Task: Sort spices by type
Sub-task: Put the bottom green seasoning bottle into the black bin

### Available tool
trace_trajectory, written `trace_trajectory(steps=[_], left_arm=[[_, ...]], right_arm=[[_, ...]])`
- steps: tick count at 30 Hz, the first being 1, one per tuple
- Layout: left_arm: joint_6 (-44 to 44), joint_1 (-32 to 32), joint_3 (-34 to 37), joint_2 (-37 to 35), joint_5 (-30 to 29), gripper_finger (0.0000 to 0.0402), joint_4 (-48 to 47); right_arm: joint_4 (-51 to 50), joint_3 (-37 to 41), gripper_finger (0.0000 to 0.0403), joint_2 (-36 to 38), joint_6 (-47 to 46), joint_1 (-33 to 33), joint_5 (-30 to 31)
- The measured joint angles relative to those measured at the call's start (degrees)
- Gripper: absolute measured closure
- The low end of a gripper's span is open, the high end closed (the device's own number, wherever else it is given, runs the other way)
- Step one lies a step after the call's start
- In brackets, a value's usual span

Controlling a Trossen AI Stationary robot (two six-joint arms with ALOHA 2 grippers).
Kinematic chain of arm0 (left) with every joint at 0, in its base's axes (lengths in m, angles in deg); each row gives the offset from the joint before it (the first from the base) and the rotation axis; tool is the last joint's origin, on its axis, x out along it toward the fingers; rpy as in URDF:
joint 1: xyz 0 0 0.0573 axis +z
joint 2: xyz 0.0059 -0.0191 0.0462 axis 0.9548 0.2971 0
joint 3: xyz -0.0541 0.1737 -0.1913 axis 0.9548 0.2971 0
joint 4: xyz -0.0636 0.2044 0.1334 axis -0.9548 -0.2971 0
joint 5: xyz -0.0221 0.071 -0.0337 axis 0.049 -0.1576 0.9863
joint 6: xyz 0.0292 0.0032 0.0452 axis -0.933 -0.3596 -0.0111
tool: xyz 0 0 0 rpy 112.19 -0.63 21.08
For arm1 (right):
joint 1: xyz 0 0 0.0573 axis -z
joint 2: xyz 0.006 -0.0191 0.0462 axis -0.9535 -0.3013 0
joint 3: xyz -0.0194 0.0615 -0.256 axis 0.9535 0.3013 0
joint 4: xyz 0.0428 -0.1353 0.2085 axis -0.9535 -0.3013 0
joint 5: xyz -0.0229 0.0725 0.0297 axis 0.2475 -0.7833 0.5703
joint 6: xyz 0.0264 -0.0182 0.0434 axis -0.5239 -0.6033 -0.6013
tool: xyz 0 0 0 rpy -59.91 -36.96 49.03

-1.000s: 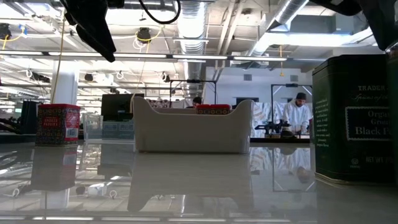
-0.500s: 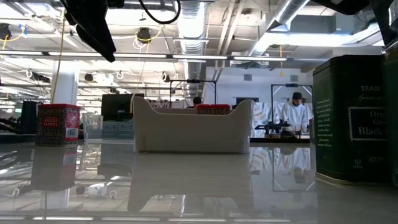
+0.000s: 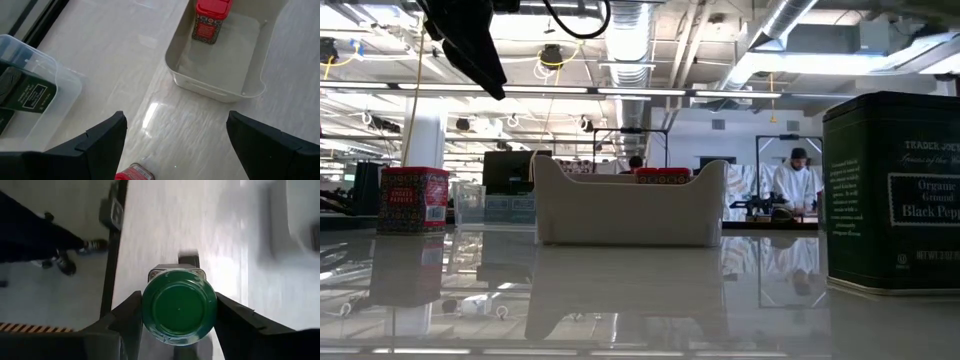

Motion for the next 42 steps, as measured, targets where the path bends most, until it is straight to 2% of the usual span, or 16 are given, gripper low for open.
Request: trace_trajectory(steps=[4,8,19,23,31,38,42], left_arm=[[0.0,0.0,0.02,0.0,0.0,0.0075,-0.02],[0.0,0.0,0.02,0.0,0.0,0.0075,-0.02],[0.0,0.0,0.02,0.02,0.0,0.0075,0.02],[0.0,0.0,0.02,0.02,0.0,0.0075,0.0],[0.14,-0.01,0.02,0.02,0.0,0.0075,0.04],[2.16,0.0,0.01,0.02,0.02,0.0075,0.04],[3.73,-0.01,0.0,0.02,0.02,0.0075,0.04]], right_arm=[[-6.99,0.0,0.0179,3.04,-7.16,-4.24,-0.02],[-8.92,0.0,0.0179,3.83,-13.77,-9.28,-0.04],[-14.9,0.02,0.0179,-2.68,-30.63,-21.02,-0.53],[-17.31,0.02,0.0179,-4.84,-32.68,-23.28,-3.57],[-17.35,0.54,0.0179,-6.01,-33.31,-25.1,-2.47],[-5.34,11.13,0.0179,-3.5,-33.45,-25.11,-1.75],[-3.66,15.05,0.0179,-1.94,-34.88,-25.08,-1.74]])
